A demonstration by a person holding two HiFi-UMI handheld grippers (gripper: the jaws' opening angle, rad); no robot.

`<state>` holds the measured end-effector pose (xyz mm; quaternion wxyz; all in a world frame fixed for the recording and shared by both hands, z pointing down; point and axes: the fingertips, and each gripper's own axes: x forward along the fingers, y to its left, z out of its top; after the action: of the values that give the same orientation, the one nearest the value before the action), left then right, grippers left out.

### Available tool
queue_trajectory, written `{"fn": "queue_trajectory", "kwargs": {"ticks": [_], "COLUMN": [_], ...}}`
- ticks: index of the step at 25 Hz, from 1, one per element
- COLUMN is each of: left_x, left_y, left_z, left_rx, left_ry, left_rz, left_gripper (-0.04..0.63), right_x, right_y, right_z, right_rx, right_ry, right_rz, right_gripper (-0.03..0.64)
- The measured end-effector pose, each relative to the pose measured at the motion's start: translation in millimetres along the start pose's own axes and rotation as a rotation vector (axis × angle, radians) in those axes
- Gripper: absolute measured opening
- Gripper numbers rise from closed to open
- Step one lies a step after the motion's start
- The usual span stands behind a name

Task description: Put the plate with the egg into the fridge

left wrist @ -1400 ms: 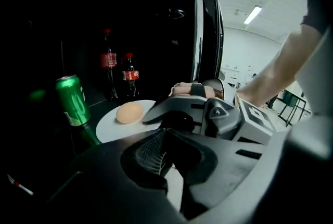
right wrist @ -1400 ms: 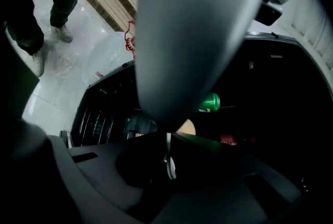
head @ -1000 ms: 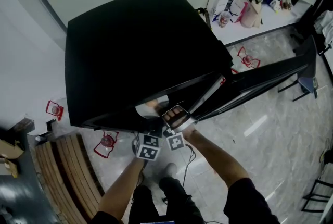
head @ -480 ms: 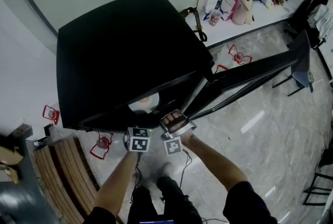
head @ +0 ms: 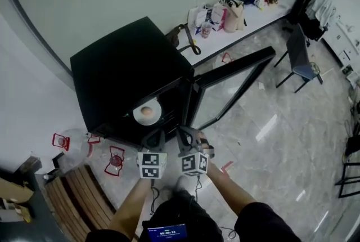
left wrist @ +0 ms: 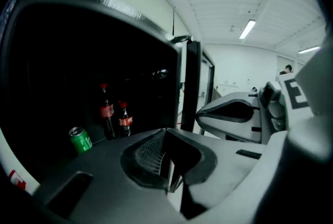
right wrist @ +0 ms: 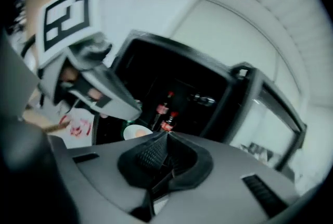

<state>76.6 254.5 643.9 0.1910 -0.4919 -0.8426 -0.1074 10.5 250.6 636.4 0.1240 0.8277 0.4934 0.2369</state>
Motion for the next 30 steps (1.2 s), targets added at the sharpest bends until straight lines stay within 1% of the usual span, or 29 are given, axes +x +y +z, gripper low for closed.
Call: {"fn": "queue_trajectory", "kwargs": {"ticks": [2,4,5,7,8,11,14,17,21,22,24,29,30], "left_x": [-19.4,-39.6,-48.9,-63.3,-68.0,-74.3,-71.5,-51.8,-6.4,7.8,38.6,112.4,124.4], "left_y": [-20.9,-41.5,-51.4,-69.8,-78.1,-99.7,-125.6,-159.8,-205.6,-217.9,-243.3,-293.8,-301.3], "left_z": [24.7,39.8,45.5,54.8,58.8,69.8,82.1,101.2,131.8,139.1,152.1,174.9,178.5], "left_rx": [0.026,0.043,0.048,0.051,0.051,0.058,0.07,0.108,0.104,0.103,0.101,0.091,0.093], "left_ry": [-0.059,-0.098,-0.114,-0.137,-0.146,-0.16,-0.181,-0.199,-0.213,-0.213,-0.205,-0.169,-0.165], "left_rz": [-0.058,-0.111,-0.133,-0.175,-0.195,-0.24,-0.281,-0.332,-0.37,-0.376,-0.387,-0.379,-0.376], "left_gripper": [0.009,0.009,0.009,0.009,0.009,0.009,0.009,0.009,0.009,0.009,0.009,0.009,0.009], "right_x": [-24.5,-53.7,-68.7,-97.1,-109.9,-140.6,-160.6,-171.4,-177.5,-176.1,-169.4,-130.2,-120.8], "right_y": [-26.0,-41.7,-47.1,-54.5,-57.1,-66.9,-86.9,-123.6,-191.8,-210.8,-248.9,-335.4,-351.0], "right_z": [7.0,18.9,23.5,28.8,29.7,26.1,16.1,3.7,-26.2,-36.7,-59.8,-111.8,-119.4], "right_rx": [0.185,0.368,0.436,0.507,0.514,0.484,0.475,0.475,0.485,0.487,0.477,0.438,0.429], "right_ry": [0.01,-0.021,-0.038,-0.054,-0.052,-0.036,-0.042,-0.045,-0.036,-0.025,0.007,0.059,0.064], "right_rz": [-0.065,-0.08,-0.08,-0.072,-0.067,-0.067,-0.077,-0.089,-0.078,-0.065,-0.025,0.132,0.162], "right_gripper": [0.008,0.008,0.008,0.008,0.008,0.008,0.008,0.008,0.012,0.041,0.126,0.296,0.321]}}
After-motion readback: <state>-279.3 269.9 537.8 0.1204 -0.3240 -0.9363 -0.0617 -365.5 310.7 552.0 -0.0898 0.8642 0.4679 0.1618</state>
